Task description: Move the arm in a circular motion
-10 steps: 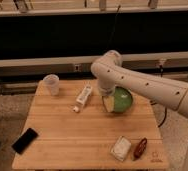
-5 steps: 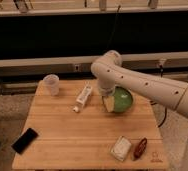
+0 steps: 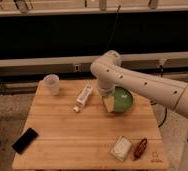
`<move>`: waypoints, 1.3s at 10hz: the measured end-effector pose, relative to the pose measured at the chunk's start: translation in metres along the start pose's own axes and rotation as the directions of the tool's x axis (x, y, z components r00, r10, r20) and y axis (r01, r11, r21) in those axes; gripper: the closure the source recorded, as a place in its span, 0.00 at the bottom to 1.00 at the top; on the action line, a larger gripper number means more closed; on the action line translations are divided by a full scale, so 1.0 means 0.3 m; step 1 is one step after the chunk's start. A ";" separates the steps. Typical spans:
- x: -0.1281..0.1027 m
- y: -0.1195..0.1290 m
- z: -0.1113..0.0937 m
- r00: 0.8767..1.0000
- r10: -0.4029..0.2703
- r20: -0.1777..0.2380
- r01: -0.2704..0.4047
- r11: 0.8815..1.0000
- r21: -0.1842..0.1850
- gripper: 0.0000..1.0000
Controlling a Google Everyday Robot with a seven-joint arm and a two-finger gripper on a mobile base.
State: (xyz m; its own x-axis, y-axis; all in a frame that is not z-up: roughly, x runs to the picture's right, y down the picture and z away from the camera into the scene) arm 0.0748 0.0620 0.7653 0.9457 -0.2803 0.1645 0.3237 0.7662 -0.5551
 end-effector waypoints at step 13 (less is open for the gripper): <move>-0.028 0.008 0.021 0.993 -0.117 -0.004 0.117 0.993 -0.018 0.20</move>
State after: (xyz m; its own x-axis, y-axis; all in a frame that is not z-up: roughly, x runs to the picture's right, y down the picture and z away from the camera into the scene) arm 0.0678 0.0698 0.7678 0.9014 -0.3702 0.2246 0.4311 0.7181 -0.5463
